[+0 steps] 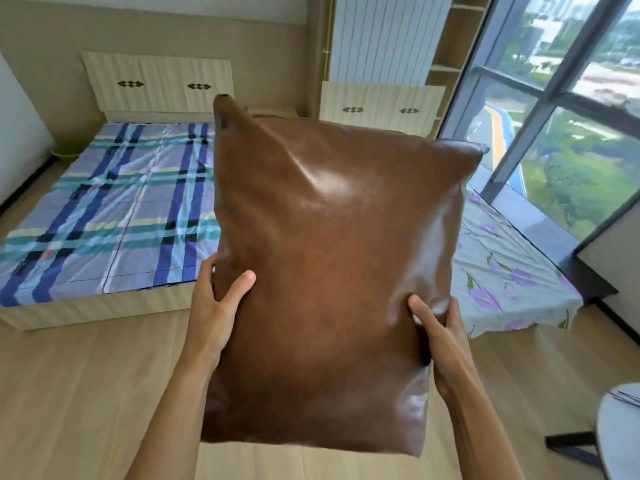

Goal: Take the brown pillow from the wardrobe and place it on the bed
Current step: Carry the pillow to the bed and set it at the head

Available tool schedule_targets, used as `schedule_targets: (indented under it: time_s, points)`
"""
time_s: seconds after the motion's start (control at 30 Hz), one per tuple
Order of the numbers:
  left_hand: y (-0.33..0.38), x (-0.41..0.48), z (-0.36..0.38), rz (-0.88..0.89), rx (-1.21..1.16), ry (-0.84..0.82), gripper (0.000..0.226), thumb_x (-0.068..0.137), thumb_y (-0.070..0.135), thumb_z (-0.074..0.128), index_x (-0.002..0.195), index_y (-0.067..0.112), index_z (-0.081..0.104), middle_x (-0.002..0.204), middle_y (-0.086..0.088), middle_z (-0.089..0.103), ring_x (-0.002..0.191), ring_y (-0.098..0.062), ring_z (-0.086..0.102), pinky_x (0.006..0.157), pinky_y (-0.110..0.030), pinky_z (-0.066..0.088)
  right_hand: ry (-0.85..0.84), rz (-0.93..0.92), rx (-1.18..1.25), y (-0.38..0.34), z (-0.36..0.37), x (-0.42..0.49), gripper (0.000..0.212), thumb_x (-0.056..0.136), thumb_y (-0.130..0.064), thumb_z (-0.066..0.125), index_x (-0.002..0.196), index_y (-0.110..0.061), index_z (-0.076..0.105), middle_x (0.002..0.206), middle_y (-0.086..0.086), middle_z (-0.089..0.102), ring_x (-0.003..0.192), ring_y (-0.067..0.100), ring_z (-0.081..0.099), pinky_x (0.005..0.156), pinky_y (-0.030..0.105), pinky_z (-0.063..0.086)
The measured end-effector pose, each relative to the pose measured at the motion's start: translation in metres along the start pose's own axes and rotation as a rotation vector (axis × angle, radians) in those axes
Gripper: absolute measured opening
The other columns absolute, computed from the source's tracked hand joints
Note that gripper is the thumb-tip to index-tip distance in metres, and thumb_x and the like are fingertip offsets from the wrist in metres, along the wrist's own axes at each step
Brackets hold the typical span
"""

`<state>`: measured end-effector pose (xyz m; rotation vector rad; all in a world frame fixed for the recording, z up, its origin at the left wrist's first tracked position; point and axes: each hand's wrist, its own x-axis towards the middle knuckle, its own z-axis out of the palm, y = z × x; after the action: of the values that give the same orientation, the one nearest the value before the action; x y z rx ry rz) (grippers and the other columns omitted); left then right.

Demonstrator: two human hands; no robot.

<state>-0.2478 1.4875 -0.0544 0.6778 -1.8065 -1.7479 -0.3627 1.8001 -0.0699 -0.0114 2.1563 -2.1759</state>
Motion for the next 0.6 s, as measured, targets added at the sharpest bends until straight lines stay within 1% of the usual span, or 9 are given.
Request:
schedule_targets:
  time_s: [0.03,0.1,0.17,0.23,0.3,0.37,0.43,0.53,0.6]
  points:
    - [-0.001,0.022,0.006,0.002,0.003,-0.006,0.067,0.069,0.066,0.074,0.131,0.046,0.058,0.127,0.017,0.069,0.116,-0.001,0.065,0.098,-0.031,0.051,0.012,0.001,0.0,0.002,0.009,0.019,0.077,0.063,-0.054,0.087,0.125,-0.015,0.062,0.106,-0.007,0.077,0.097,0.005,0.075,0.07,0.012,0.056]
    - [-0.006,0.064,0.018,0.015,0.01,0.004,0.065,0.069,0.066,0.073,0.128,0.047,0.058,0.119,0.025,0.071,0.108,0.006,0.066,0.089,-0.023,0.05,0.027,0.002,0.006,0.006,0.027,0.058,0.076,0.062,-0.055,0.087,0.126,-0.022,0.065,0.106,-0.007,0.078,0.094,0.003,0.076,0.069,0.013,0.057]
    - [-0.012,0.109,0.032,0.016,0.01,0.007,0.062,0.068,0.066,0.073,0.126,0.048,0.059,0.117,0.029,0.07,0.106,0.009,0.066,0.087,-0.02,0.049,0.024,0.017,0.021,0.013,0.047,0.102,0.075,0.06,-0.058,0.088,0.125,-0.028,0.065,0.111,-0.006,0.079,0.099,0.007,0.076,0.074,0.02,0.06]
    - [-0.019,0.155,0.047,0.01,0.029,0.018,0.065,0.067,0.067,0.072,0.127,0.048,0.059,0.12,0.023,0.071,0.111,0.004,0.066,0.093,-0.024,0.05,0.018,0.032,0.024,0.019,0.069,0.152,0.077,0.059,-0.06,0.089,0.126,-0.03,0.065,0.114,-0.006,0.079,0.105,0.012,0.076,0.084,0.03,0.06]
    - [-0.024,0.207,0.063,0.008,0.044,0.036,0.077,0.066,0.068,0.071,0.136,0.039,0.057,0.129,0.015,0.068,0.118,-0.004,0.064,0.102,-0.032,0.049,0.002,0.045,0.042,0.021,0.094,0.207,0.076,0.06,-0.06,0.09,0.125,-0.03,0.065,0.114,-0.006,0.079,0.107,0.014,0.076,0.088,0.035,0.059]
    - [-0.026,0.26,0.079,0.005,0.054,0.059,0.082,0.066,0.069,0.07,0.139,0.035,0.054,0.13,0.012,0.067,0.119,-0.008,0.063,0.104,-0.036,0.049,-0.022,0.048,0.06,0.02,0.118,0.266,0.072,0.061,-0.057,0.09,0.124,-0.031,0.066,0.113,-0.007,0.079,0.107,0.014,0.076,0.088,0.033,0.058]
    - [-0.023,0.309,0.092,-0.011,0.063,0.071,0.08,0.066,0.07,0.07,0.138,0.038,0.054,0.128,0.016,0.068,0.117,-0.004,0.063,0.103,-0.036,0.05,-0.053,0.058,0.067,0.012,0.142,0.321,0.07,0.062,-0.057,0.091,0.122,-0.032,0.067,0.115,-0.008,0.079,0.108,0.012,0.075,0.089,0.033,0.057]
    - [-0.017,0.379,0.109,-0.019,0.069,0.111,0.078,0.069,0.071,0.071,0.138,0.039,0.054,0.129,0.014,0.068,0.119,-0.007,0.064,0.103,-0.038,0.051,-0.084,0.083,0.053,-0.006,0.177,0.399,0.07,0.057,-0.062,0.093,0.115,-0.032,0.069,0.11,-0.008,0.08,0.105,0.011,0.076,0.091,0.034,0.057]
    - [-0.015,0.423,0.119,-0.013,0.068,0.145,0.076,0.071,0.069,0.071,0.138,0.036,0.055,0.129,0.014,0.069,0.119,-0.006,0.065,0.102,-0.036,0.051,-0.098,0.085,0.045,-0.014,0.199,0.446,0.061,0.062,-0.056,0.092,0.112,-0.03,0.069,0.108,-0.01,0.081,0.104,0.01,0.076,0.09,0.033,0.057]
